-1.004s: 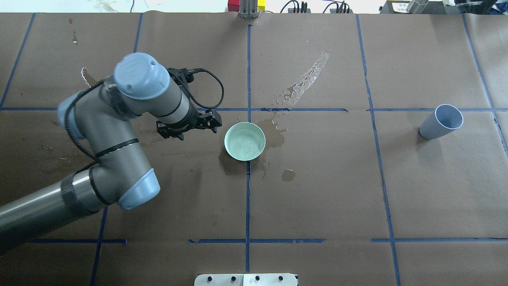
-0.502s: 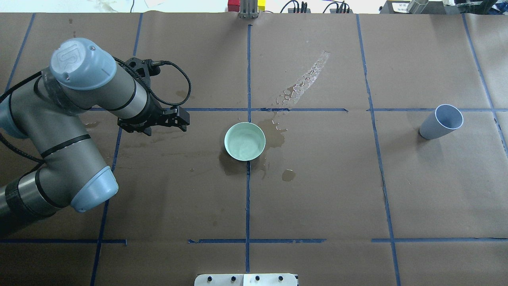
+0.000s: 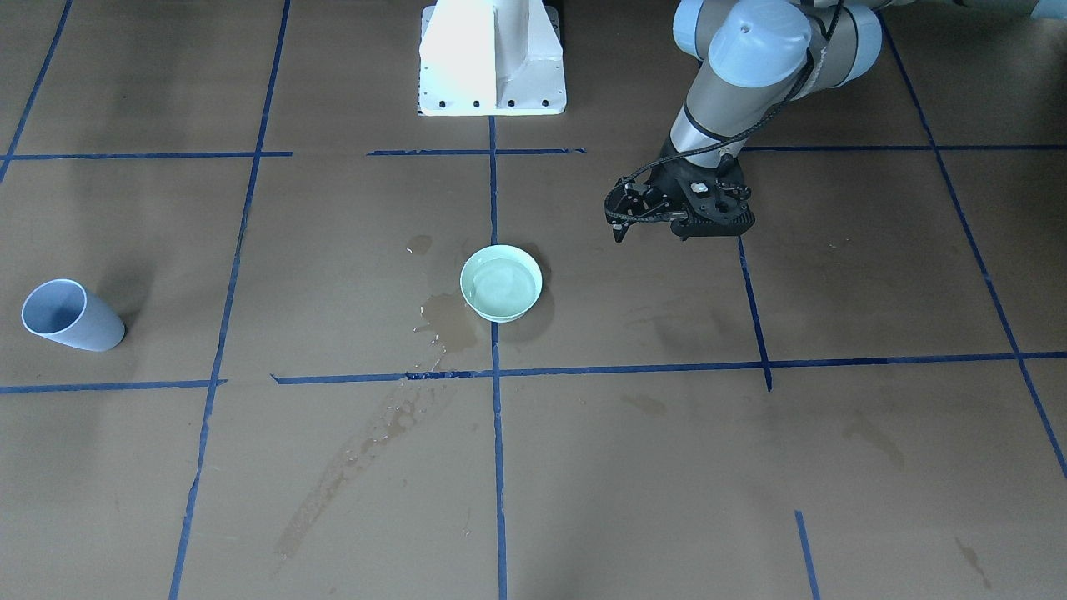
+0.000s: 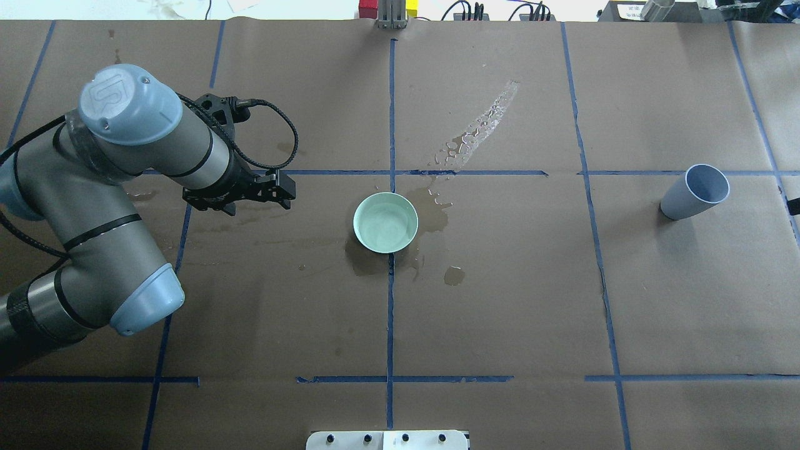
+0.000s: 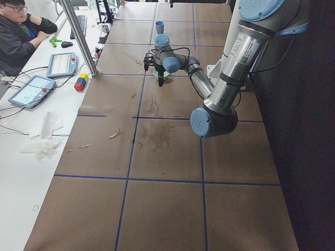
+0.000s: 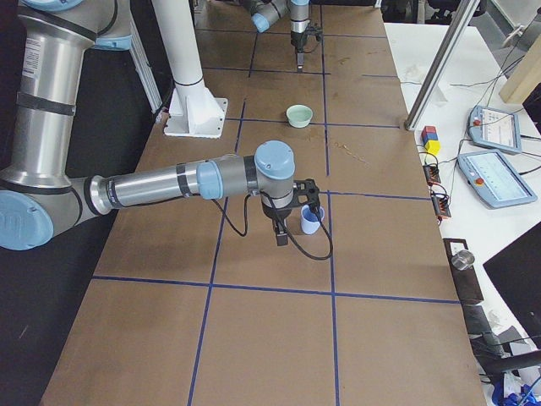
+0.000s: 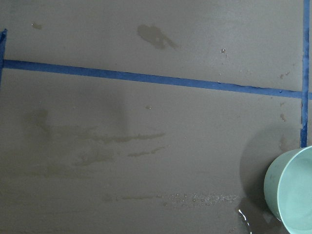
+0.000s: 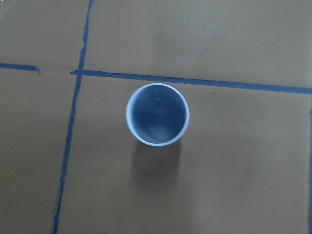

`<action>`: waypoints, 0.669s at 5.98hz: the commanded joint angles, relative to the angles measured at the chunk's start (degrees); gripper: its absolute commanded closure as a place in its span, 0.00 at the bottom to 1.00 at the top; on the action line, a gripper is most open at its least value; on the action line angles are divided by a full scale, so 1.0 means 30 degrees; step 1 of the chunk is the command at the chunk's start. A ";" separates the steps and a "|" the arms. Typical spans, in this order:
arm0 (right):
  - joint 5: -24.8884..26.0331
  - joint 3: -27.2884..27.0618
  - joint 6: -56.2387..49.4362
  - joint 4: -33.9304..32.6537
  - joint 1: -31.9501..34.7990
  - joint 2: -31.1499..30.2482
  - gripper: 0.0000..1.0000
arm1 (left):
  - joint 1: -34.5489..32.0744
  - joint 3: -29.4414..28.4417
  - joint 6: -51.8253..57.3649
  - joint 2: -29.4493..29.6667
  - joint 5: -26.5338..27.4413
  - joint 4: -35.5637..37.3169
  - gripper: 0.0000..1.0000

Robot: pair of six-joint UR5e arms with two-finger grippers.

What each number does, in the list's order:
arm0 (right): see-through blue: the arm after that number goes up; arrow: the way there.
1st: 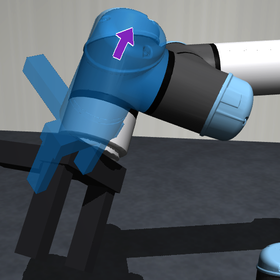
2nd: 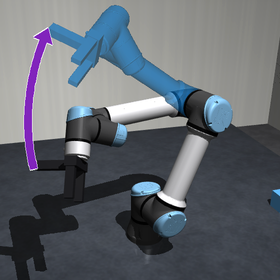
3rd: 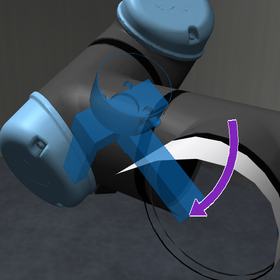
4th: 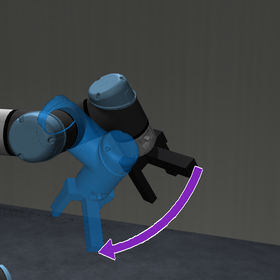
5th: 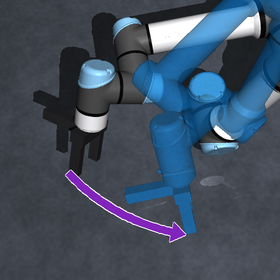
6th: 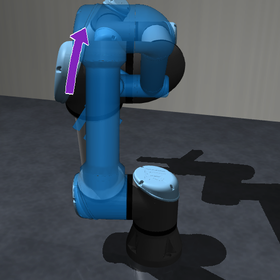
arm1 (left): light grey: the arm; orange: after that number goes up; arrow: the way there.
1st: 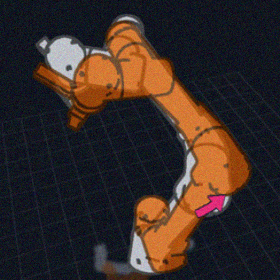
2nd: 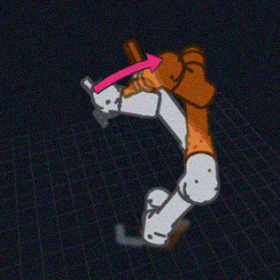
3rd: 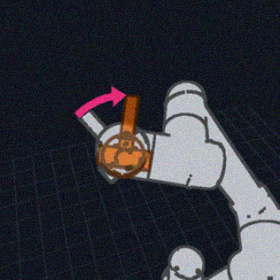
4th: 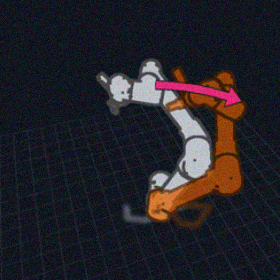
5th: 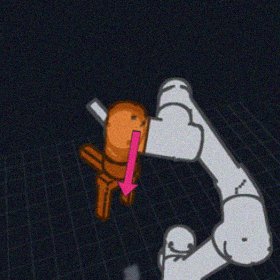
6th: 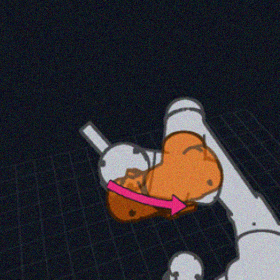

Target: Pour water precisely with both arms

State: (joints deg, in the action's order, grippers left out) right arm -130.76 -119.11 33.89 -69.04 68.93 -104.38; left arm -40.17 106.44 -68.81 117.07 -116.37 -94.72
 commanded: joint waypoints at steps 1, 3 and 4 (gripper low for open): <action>0.5091 -0.0052 0.3733 0.6113 -0.3948 -0.1930 0.01 | 0.0030 -0.0118 -0.0002 -0.0001 0.0001 -0.0066 0.00; 0.8850 0.2101 0.5335 1.1531 -0.6059 -0.3115 0.01 | 0.0031 -0.0119 -0.0032 -0.0001 -0.0028 -0.0096 0.00; 1.1450 0.3305 0.6157 1.3444 -0.7754 -0.3116 0.01 | 0.0031 -0.0119 -0.0061 -0.0001 -0.0028 -0.0096 0.00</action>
State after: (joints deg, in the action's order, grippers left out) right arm -103.65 -112.90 49.76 -35.28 50.32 -113.36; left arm -40.08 106.09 -68.93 117.07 -116.45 -95.00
